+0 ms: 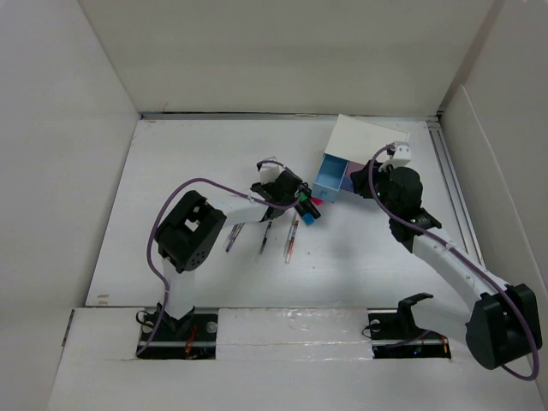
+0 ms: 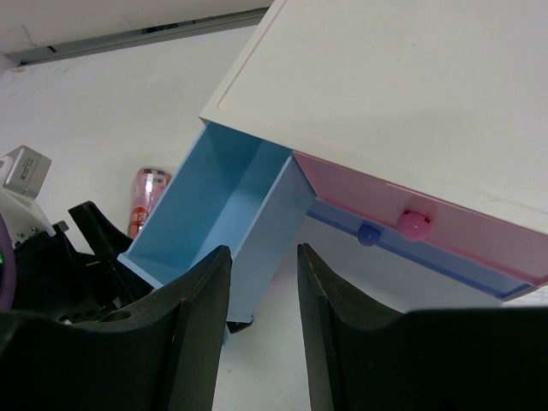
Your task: Organize the desk
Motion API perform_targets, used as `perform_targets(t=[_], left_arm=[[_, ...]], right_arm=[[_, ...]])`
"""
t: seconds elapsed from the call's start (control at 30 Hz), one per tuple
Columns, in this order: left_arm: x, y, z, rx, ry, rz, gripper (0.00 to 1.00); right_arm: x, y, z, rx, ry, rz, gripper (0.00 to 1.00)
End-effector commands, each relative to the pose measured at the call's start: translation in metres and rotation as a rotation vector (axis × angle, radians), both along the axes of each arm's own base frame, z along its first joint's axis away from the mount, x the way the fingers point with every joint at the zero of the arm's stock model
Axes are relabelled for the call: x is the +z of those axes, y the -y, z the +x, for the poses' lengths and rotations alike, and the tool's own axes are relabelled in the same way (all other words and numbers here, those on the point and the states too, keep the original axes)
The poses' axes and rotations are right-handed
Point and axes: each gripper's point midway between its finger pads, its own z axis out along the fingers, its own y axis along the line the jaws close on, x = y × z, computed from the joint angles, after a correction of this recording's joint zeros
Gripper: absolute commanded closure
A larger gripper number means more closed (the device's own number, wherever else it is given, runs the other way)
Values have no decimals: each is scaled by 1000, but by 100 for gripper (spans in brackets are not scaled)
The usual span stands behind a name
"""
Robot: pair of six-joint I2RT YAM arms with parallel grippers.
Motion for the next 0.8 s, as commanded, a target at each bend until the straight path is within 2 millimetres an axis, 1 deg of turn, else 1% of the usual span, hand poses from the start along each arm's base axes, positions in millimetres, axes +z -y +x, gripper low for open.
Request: perform_targets(t=[0.0,0.07,0.17,0.2,0.27,0.3,0.37,0.4,0.47,0.5,0.53,0.57,0.67,0.7,0.73,0.77], left_arm=[[14,1,4,-31,27,24,43],[15,0,6,-33,29,41,43],[14,-6,11,-34,31,79,46],[14,-7,12,-36,30,85,50],[15,-6,13,-41,31,91,54],[14,-8,13,-38,32,98,59],[16,-7,14,-45,37,104,66],[14,-7,14,-49,35,110,74],[16,-7,16,-51,37,116,85],[16,-7,15,-51,36,117,94],[16,-7,15,-51,34,119,98],[16,-8,14,-51,31,121,100],[32,-12,11,-51,50,114,100],[73,-16,11,-50,120,81,100],[85,-18,10,-51,141,72,100],[86,-18,10,-51,141,72,100]], right_arm=[[28,-5,7,6,84,13,58],[29,-5,6,3,87,13,57],[30,-4,6,1,90,14,58],[31,-4,5,1,94,13,58],[31,-4,5,3,92,15,58],[31,-4,5,1,92,14,58],[32,-4,5,1,95,15,58],[32,-4,5,1,93,15,59],[32,-4,5,3,95,14,59],[33,-4,5,3,96,15,59],[32,-4,5,2,95,12,59],[34,-3,4,0,100,14,59],[35,-2,3,-1,103,13,59],[36,-2,2,-1,106,14,59],[38,-2,2,0,109,17,59],[38,-2,2,0,109,17,59]])
